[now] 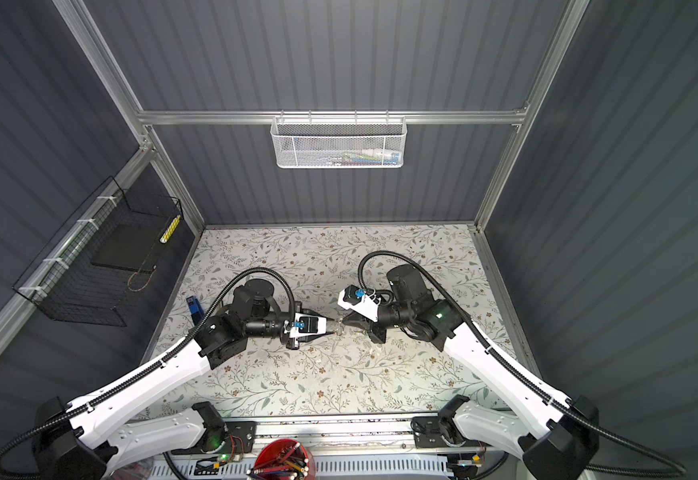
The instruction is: Put the keys on the keyring
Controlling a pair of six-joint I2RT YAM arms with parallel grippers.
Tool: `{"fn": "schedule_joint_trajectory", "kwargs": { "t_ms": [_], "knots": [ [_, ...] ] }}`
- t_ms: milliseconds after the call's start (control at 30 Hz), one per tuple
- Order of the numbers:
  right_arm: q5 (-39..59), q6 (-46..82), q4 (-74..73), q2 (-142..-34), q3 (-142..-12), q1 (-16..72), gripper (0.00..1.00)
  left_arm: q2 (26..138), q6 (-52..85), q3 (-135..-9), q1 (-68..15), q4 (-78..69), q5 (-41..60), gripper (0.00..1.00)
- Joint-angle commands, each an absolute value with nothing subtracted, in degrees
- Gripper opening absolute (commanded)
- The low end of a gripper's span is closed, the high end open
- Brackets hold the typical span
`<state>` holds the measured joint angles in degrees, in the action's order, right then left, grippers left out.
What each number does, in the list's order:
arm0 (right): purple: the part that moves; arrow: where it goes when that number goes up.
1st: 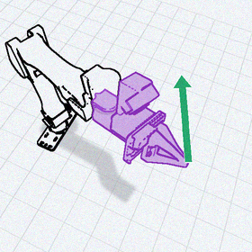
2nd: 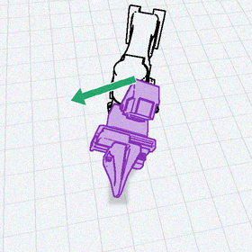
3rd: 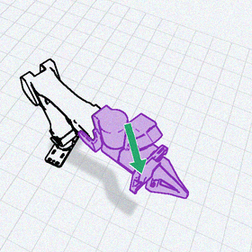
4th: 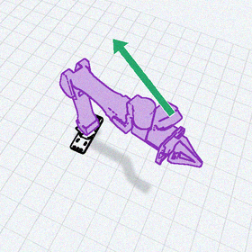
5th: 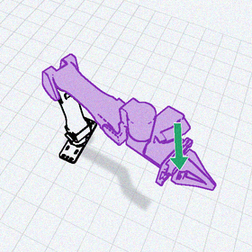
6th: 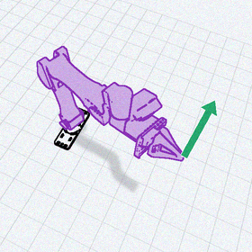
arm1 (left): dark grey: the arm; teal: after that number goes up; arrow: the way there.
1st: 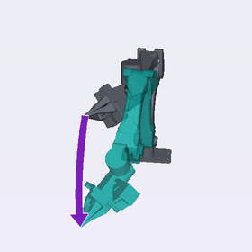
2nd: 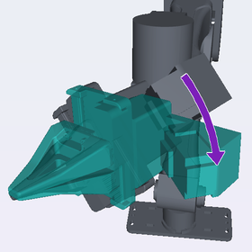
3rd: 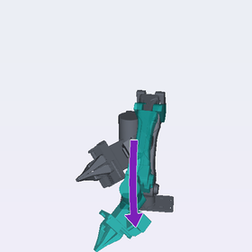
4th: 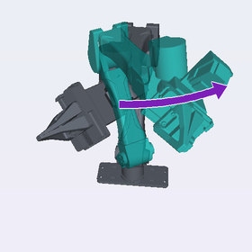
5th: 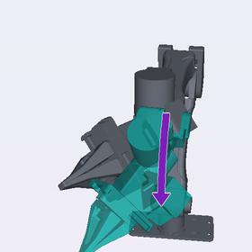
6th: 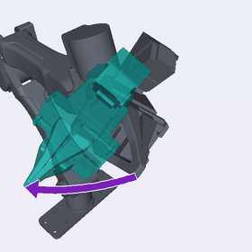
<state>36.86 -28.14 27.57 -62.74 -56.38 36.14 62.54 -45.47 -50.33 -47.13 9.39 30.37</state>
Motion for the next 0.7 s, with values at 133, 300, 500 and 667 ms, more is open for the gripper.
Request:
{"fn": "schedule_joint_trajectory", "kwargs": {
  "t_ms": [133,300,500,667],
  "knots": [
    [37.3,-28.1,29.0,-62.8,-57.7,36.3,0.00,63.7,-46.5,-53.5,-50.0,9.3,23.2,0.30],
    [37.3,-28.1,28.9,-62.9,-57.5,36.2,0.00,64.0,-45.7,-54.0,-50.8,9.1,20.9,0.29],
    [38.1,-27.8,28.2,-62.8,-57.1,36.2,0.00,65.6,-44.0,-55.1,-51.1,9.7,20.2,0.26],
    [38.1,-27.9,28.2,-62.6,-57.0,36.2,0.00,67.1,-43.4,-56.3,-51.8,10.6,20.5,0.20]
  ]
}}
